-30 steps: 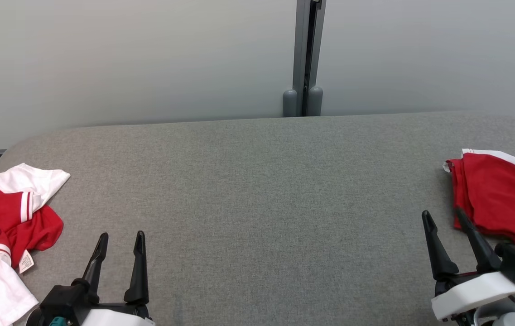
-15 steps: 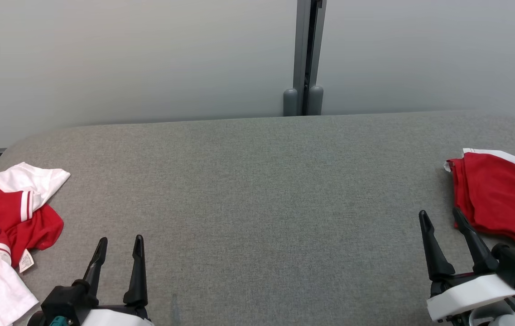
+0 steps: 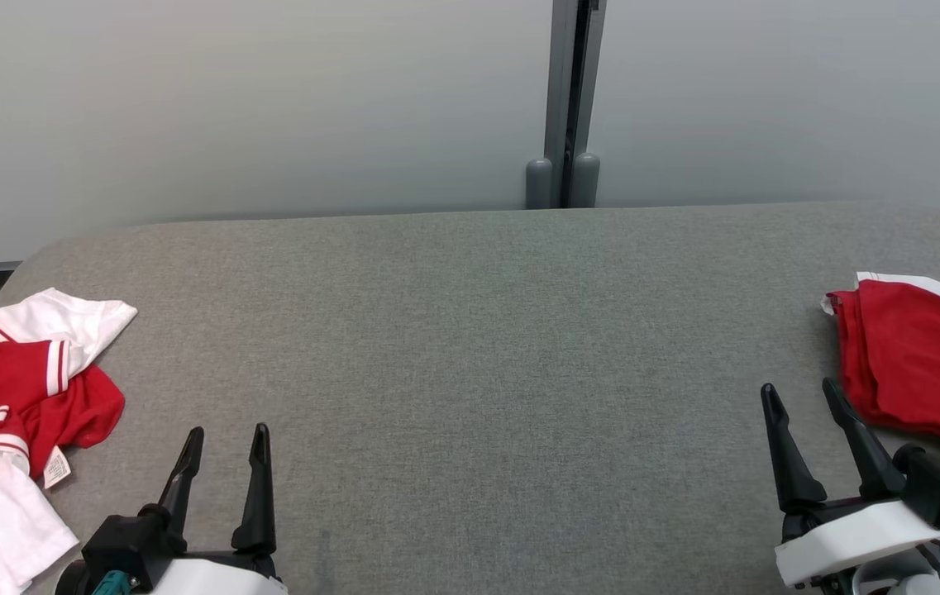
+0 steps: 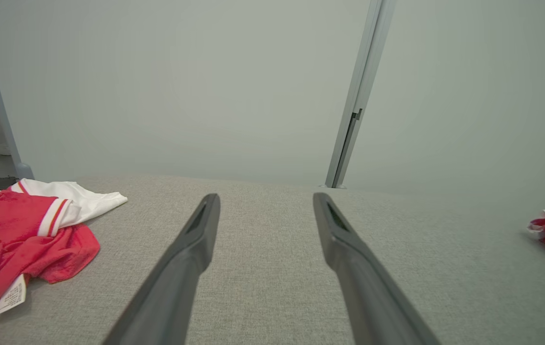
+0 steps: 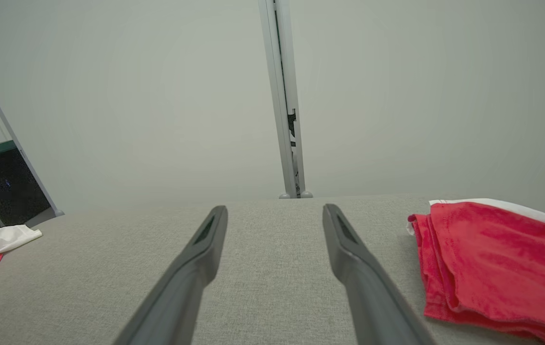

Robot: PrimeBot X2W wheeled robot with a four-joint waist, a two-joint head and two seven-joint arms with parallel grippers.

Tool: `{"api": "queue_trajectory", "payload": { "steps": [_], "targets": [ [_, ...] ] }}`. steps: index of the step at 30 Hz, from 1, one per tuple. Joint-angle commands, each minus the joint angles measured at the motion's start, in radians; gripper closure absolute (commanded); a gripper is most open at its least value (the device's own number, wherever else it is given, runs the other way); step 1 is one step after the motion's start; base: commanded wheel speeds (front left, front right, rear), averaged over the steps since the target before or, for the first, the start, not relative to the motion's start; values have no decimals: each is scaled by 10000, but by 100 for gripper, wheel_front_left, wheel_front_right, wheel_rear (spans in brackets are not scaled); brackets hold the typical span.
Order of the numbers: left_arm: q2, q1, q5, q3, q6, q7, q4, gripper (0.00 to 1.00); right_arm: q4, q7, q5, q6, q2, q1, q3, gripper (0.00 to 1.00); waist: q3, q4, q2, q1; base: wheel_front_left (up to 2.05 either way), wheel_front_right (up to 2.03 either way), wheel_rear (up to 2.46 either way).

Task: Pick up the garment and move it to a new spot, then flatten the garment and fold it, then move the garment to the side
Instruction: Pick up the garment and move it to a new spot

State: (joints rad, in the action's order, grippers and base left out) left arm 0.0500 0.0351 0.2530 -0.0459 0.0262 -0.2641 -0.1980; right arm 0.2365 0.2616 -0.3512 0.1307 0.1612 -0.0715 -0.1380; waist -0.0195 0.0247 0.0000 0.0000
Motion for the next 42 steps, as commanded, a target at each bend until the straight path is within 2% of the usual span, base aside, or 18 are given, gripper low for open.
{"api": "queue_trajectory", "payload": {
  "steps": [1, 6, 7, 8, 18, 25, 33, 42],
  "targets": [
    [32, -174, 29, 11, 8, -2, -12, 0, -23, 47, 73, 2, 30, 68, 24, 0, 6, 186, 0, 0, 0, 0, 0],
    [34, -243, -20, 17, -11, -2, -34, 0, 14, 47, 52, 2, 10, 141, -4, 0, -31, 779, 0, 0, 0, 0, 0],
    [41, -196, -34, 62, -34, -2, -47, 0, 29, 47, 50, 2, -3, 132, -62, 0, -61, 1124, 0, 0, 0, 0, 0],
    [41, -196, -34, 62, -34, -2, -47, 0, 29, 47, 50, 2, -3, 132, -62, 0, -61, 1124, 0, 0, 0, 0, 0],
    [189, -59, -26, 266, -130, -3, -50, 0, 202, 48, 71, 2, -114, -8, -408, 0, -110, 2816, 0, 0, 0, 0, 0],
    [228, 57, 85, 372, -269, 14, -89, 0, 209, 48, -21, 2, -93, -128, -768, 0, -76, 3692, 0, 0, 0, 0, 0],
    [302, 66, 157, 384, -325, 40, -3, 0, 260, 48, -119, 2, -22, -199, -965, 0, -41, 4027, 0, 0, 0, 0, 0],
    [524, -347, 387, 476, -308, 513, 445, 0, 209, 48, -217, 2, 120, -430, -1226, 0, 235, 3797, 0, 0, 0, 0, 0]
  ]
}}
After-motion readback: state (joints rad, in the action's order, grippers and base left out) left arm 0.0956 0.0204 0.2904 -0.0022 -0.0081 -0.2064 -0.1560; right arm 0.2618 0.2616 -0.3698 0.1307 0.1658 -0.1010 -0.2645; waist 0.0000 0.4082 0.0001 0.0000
